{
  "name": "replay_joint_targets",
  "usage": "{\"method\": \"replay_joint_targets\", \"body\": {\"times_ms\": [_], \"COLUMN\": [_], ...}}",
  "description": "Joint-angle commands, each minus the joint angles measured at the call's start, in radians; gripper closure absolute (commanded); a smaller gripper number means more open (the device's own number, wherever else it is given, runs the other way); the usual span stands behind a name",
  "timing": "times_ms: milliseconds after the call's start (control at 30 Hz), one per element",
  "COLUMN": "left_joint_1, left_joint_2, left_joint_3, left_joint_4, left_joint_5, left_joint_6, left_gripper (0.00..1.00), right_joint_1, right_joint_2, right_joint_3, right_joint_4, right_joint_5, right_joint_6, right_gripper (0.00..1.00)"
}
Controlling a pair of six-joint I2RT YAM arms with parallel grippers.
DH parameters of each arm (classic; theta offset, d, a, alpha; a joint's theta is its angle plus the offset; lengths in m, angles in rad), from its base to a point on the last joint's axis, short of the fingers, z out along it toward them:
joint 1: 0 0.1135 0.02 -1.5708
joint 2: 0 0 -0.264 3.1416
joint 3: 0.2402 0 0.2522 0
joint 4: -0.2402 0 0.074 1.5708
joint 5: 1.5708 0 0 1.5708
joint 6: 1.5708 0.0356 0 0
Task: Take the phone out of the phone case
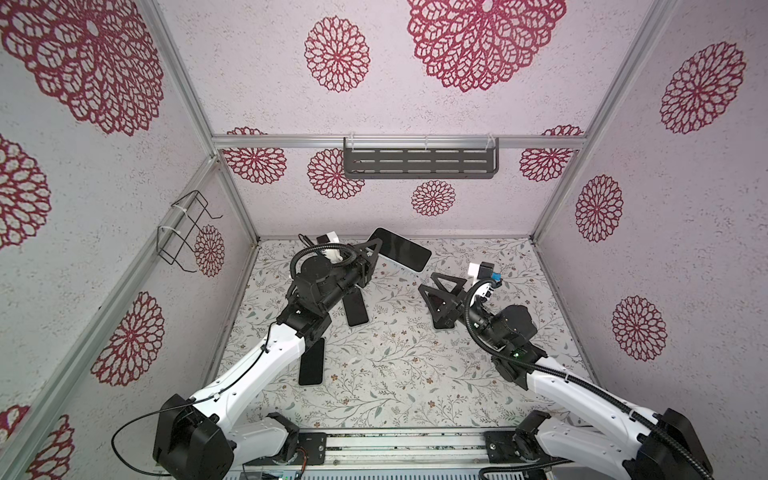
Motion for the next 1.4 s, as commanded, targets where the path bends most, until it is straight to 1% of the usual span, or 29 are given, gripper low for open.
{"method": "replay_joint_targets", "body": {"times_ms": [0, 100, 200, 333, 533, 567, 833, 1067, 1367], "left_joint_1": [-0.005, -0.006, -0.007, -0.006, -0.005, -0.005, -0.005, -0.008, -0.008], "left_joint_2": [-0.028, -0.035, -0.041, -0.042, -0.044, -0.043, -0.033, -0.033, -0.029], "left_joint_3": [0.004, -0.004, -0.016, -0.019, -0.022, -0.024, -0.026, -0.030, -0.036], "left_joint_4": [0.100, 0.105, 0.112, 0.110, 0.111, 0.114, 0.130, 0.142, 0.149], "left_joint_5": [-0.016, -0.018, -0.023, -0.026, -0.030, -0.032, -0.028, -0.028, -0.027], "left_joint_6": [0.027, 0.027, 0.026, 0.027, 0.027, 0.026, 0.023, 0.025, 0.025], "left_gripper": [1.00, 1.00, 1.00, 1.00, 1.00, 1.00, 1.00, 1.00, 1.00], "right_joint_1": [-0.022, -0.023, -0.023, -0.023, -0.023, -0.023, -0.030, -0.045, -0.046], "right_joint_2": [0.057, 0.122, 0.157, 0.150, 0.139, 0.138, 0.142, 0.172, 0.195], "right_joint_3": [0.057, 0.075, 0.074, 0.065, 0.047, 0.044, 0.048, 0.060, 0.071], "right_joint_4": [0.178, 0.272, 0.356, 0.361, 0.353, 0.353, 0.337, 0.372, 0.408], "right_joint_5": [-0.089, -0.144, -0.159, -0.150, -0.141, -0.140, -0.128, -0.132, -0.153], "right_joint_6": [0.234, 0.327, 0.389, 0.392, 0.385, 0.383, 0.381, 0.432, 0.464], "right_gripper": [0.19, 0.26, 0.35, 0.45, 0.64, 0.65, 0.65, 0.65, 0.66]}}
